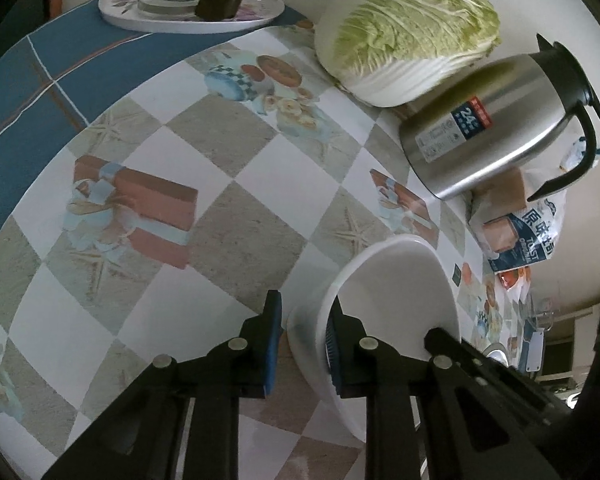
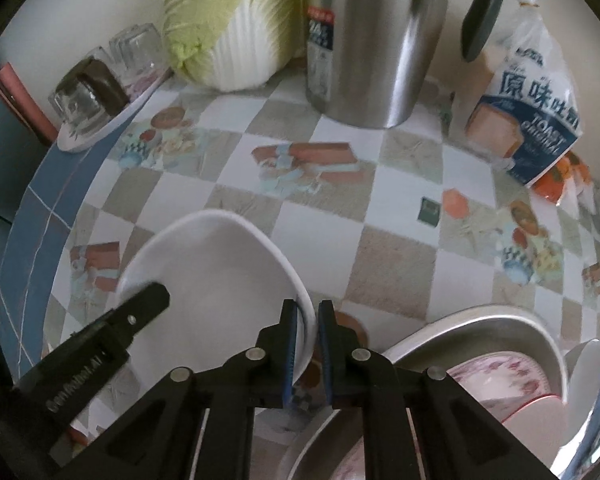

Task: Organize plates and bowls
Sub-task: 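Close both tools on the rim of the white square bowl, then lift the white square bowl with both tools and carry it over the basin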

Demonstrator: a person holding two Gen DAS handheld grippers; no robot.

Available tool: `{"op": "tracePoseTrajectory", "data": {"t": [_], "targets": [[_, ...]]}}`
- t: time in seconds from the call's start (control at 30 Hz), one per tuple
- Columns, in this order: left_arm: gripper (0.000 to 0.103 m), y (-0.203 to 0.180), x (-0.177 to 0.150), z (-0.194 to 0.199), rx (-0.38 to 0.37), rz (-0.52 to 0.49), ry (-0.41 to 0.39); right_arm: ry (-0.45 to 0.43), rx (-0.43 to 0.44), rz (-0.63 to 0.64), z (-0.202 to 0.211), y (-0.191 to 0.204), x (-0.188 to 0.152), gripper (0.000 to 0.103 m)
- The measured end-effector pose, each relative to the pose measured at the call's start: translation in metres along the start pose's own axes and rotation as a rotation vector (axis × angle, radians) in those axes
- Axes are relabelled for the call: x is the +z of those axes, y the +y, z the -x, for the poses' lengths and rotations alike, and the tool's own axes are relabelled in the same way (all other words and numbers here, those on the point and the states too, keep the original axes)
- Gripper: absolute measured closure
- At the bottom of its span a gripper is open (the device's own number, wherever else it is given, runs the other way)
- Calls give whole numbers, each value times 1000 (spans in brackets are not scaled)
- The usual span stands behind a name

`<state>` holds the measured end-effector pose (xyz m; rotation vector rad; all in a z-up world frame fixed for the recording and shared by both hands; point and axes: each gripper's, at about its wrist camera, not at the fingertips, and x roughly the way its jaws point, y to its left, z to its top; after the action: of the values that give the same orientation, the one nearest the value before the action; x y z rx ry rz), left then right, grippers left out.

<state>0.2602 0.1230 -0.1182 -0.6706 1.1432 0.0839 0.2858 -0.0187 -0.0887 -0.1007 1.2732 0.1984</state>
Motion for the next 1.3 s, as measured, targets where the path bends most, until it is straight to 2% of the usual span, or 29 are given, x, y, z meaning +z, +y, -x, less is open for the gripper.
{"op": "tracePoseTrajectory", "data": {"t": [0.23, 0.3, 0.4, 0.6, 0.93, 1.3], "targets": [[82, 5, 2, 1, -16, 25, 4, 10, -2, 10, -5, 6, -2, 91], [89, 4, 2, 2, -21, 24, 4, 9, 2, 10, -5, 7, -3, 91], [89, 4, 1, 3, -8, 11, 2, 8, 5, 16, -3, 10, -5, 91], [89, 9, 0, 8, -35, 27, 13, 7, 10, 3, 4, 12, -9, 91], [89, -13, -9, 53, -52, -36, -50, -81, 11, 19, 57, 14, -16, 91], [89, -47, -27, 100, -66, -143, -128, -155, 47, -35, 107, -10, -40, 91]]}}
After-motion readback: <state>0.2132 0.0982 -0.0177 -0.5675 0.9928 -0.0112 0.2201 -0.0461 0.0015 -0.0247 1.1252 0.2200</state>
